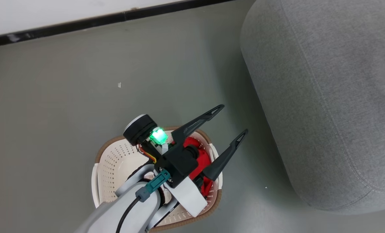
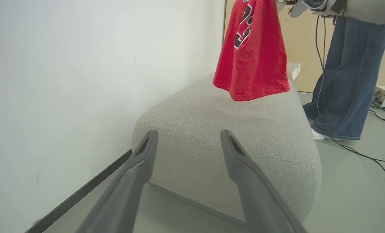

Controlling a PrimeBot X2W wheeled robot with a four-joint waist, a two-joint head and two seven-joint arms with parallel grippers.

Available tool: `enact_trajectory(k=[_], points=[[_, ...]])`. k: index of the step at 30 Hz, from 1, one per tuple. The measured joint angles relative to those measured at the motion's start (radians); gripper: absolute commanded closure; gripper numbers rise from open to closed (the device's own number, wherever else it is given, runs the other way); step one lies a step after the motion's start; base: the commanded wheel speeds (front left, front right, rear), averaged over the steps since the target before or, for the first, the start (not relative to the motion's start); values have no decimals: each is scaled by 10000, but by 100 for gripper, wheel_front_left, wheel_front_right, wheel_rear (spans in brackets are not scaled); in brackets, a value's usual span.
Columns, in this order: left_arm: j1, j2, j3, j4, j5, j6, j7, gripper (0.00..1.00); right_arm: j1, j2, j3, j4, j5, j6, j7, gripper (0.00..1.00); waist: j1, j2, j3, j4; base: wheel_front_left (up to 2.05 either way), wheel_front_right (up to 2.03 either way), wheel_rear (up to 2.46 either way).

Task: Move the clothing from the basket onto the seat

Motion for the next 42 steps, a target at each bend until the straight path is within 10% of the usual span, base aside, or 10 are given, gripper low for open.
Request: enact_trajectory(k=[26,27,31,42], points=[[-475,142,-196,-2,58,-163,50,0,1877,1572,-1645,2604,-571,2,-391,100,0,0,1278,327,0,0,0],[-485,157,-176,13,56,-163,-23,0,1874,1597,-1672,2617,-577,2,-391,96,0,0,1271,325,0,0,0],[-485,155,-173,84,38,-163,-117,0,1875,1599,-1760,2629,-577,2,-391,1,1,0,1230,299,0,0,0],[-484,151,-146,313,-73,-171,-376,0,2477,1866,-1379,2011,-472,0,-393,0,0,0,1074,102,0,0,0]])
